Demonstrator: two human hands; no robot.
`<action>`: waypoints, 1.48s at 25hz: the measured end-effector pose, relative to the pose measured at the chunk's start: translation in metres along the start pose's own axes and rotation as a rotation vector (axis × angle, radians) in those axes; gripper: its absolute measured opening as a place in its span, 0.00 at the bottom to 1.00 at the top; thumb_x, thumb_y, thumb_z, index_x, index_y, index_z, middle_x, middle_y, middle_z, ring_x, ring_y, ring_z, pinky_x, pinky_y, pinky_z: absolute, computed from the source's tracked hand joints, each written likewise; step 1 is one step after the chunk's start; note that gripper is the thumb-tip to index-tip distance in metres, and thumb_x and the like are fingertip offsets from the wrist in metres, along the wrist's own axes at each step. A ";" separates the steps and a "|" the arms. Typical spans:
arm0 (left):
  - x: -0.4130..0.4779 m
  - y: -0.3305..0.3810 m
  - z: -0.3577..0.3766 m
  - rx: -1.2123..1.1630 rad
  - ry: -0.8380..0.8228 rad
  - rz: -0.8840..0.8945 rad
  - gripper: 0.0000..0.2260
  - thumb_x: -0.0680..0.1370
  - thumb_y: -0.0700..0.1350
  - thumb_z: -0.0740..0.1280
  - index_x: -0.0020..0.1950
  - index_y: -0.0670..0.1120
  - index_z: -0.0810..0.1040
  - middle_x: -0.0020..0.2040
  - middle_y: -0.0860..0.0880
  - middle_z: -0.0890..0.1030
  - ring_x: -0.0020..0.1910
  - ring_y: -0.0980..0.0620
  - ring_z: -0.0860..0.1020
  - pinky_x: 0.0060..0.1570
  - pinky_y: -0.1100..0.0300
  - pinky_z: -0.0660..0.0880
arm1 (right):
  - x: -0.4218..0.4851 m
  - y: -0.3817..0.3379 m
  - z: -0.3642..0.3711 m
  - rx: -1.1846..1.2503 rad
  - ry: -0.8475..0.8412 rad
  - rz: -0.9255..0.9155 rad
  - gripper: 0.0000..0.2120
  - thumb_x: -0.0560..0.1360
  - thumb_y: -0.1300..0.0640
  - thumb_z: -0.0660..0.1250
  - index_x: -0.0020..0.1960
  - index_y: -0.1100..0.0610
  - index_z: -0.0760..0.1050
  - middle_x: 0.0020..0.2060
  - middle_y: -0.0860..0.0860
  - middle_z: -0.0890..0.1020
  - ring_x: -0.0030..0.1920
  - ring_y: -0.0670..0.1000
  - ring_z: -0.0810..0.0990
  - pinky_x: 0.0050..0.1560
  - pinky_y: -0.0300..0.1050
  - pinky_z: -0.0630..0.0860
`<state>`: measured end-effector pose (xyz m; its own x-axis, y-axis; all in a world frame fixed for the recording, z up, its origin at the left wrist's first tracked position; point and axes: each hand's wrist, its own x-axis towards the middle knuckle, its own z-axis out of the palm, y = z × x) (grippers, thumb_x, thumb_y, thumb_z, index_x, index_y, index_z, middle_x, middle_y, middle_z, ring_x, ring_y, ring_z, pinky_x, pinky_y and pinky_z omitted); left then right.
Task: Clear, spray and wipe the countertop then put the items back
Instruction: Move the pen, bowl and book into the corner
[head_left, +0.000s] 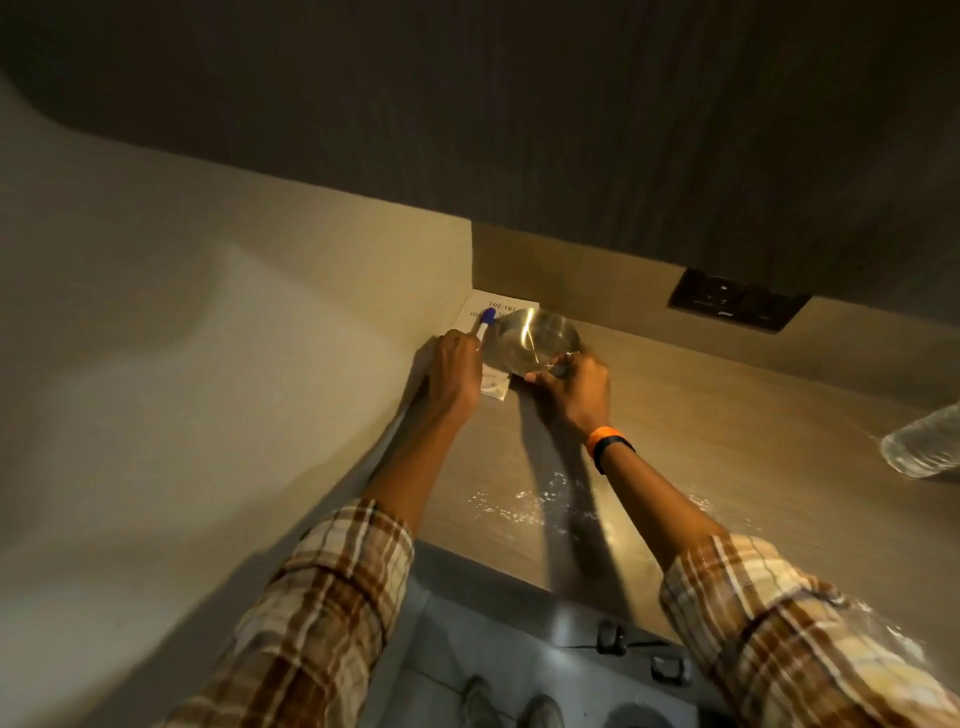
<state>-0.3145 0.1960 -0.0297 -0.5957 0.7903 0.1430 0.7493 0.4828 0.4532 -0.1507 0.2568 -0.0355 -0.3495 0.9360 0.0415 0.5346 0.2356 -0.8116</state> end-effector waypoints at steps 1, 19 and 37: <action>0.002 -0.005 0.000 0.006 -0.018 0.006 0.08 0.81 0.40 0.67 0.58 0.40 0.81 0.56 0.42 0.83 0.54 0.47 0.81 0.55 0.57 0.79 | 0.005 -0.004 0.009 -0.031 -0.017 -0.001 0.20 0.69 0.51 0.79 0.57 0.59 0.81 0.57 0.57 0.83 0.54 0.57 0.82 0.57 0.55 0.80; 0.007 -0.044 0.011 0.165 -0.171 0.192 0.14 0.80 0.40 0.67 0.65 0.38 0.75 0.67 0.39 0.75 0.66 0.43 0.75 0.66 0.53 0.73 | 0.054 -0.032 0.065 -0.163 0.049 0.075 0.10 0.75 0.58 0.72 0.51 0.64 0.81 0.50 0.61 0.84 0.49 0.61 0.82 0.45 0.53 0.80; -0.089 0.114 0.093 0.092 -0.250 0.626 0.39 0.78 0.71 0.45 0.82 0.49 0.44 0.83 0.45 0.48 0.82 0.45 0.47 0.80 0.44 0.50 | -0.082 0.126 -0.136 -0.703 0.162 0.064 0.46 0.75 0.27 0.54 0.81 0.55 0.53 0.81 0.59 0.54 0.82 0.59 0.49 0.81 0.60 0.47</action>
<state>-0.1490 0.2155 -0.0724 0.0352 0.9894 0.1412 0.9593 -0.0730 0.2729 0.0502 0.2451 -0.0615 -0.2114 0.9678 0.1366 0.9377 0.2403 -0.2508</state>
